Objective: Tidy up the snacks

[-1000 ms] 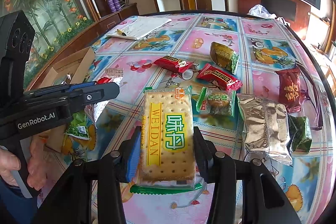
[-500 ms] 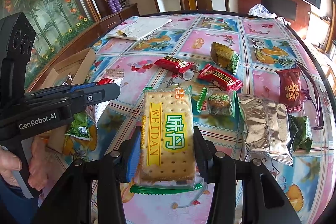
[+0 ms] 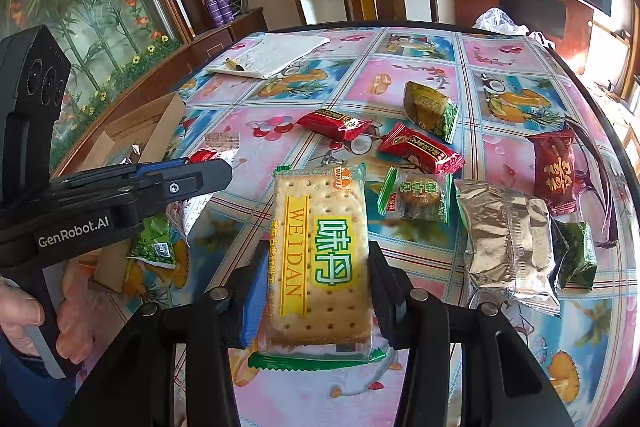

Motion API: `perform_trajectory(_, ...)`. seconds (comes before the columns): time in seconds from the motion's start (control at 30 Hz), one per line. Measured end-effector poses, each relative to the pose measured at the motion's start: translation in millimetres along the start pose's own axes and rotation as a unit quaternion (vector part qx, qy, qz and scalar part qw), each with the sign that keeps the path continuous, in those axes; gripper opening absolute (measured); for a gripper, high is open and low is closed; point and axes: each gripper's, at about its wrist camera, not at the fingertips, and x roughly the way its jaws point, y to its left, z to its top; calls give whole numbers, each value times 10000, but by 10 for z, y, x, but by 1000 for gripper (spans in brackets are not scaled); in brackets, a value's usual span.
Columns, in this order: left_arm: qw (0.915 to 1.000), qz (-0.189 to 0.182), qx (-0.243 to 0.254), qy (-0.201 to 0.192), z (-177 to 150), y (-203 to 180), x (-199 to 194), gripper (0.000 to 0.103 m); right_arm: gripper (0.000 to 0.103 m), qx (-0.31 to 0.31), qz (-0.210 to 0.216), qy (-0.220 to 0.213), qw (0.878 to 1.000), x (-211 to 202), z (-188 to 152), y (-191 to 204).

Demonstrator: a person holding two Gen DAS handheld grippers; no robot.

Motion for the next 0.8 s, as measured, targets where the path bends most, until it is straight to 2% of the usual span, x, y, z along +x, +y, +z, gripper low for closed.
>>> perform_trajectory(0.8,10000,-39,-6,-8,5,20,-16,24,49,-9,30,-10,10000,-3,0,12)
